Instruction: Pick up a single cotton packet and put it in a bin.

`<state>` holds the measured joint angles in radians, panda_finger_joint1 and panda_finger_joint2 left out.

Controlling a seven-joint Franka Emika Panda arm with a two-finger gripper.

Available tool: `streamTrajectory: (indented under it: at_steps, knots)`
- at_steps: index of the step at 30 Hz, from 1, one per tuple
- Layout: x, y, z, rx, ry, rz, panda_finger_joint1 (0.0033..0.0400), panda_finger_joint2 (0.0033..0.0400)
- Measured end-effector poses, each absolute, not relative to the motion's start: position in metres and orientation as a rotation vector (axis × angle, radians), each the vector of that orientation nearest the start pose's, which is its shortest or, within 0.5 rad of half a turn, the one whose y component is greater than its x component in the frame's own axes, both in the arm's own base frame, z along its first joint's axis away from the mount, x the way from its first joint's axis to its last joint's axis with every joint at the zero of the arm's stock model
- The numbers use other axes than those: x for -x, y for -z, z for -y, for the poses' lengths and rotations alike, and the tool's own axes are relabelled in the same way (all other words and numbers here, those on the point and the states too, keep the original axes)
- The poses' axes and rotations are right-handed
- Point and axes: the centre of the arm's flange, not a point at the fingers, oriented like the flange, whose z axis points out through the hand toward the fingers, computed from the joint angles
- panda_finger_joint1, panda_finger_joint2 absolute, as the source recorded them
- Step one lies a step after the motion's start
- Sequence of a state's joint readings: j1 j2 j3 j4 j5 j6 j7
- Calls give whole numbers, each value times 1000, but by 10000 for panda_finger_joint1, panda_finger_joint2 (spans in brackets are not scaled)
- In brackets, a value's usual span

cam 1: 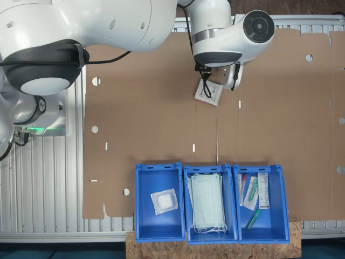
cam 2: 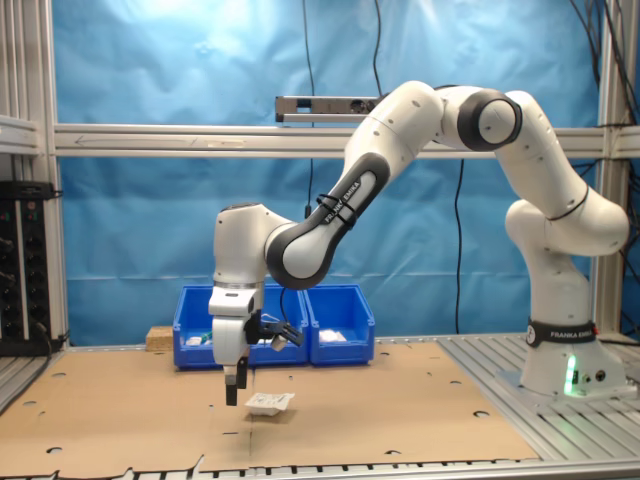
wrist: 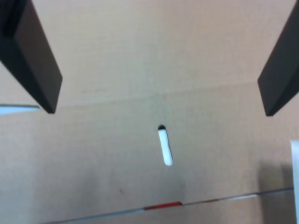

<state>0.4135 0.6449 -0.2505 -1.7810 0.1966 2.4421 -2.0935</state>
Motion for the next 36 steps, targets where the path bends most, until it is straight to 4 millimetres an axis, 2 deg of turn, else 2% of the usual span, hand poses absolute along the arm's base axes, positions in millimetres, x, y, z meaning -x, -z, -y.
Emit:
streamTrajectory:
  at_steps: [10, 36]
  knots:
    - [-652, -240, -124, -1459, -47, -2731, 400, 400]
    - [-646, -280, -122, -1515, 45, -2712, 400, 400]
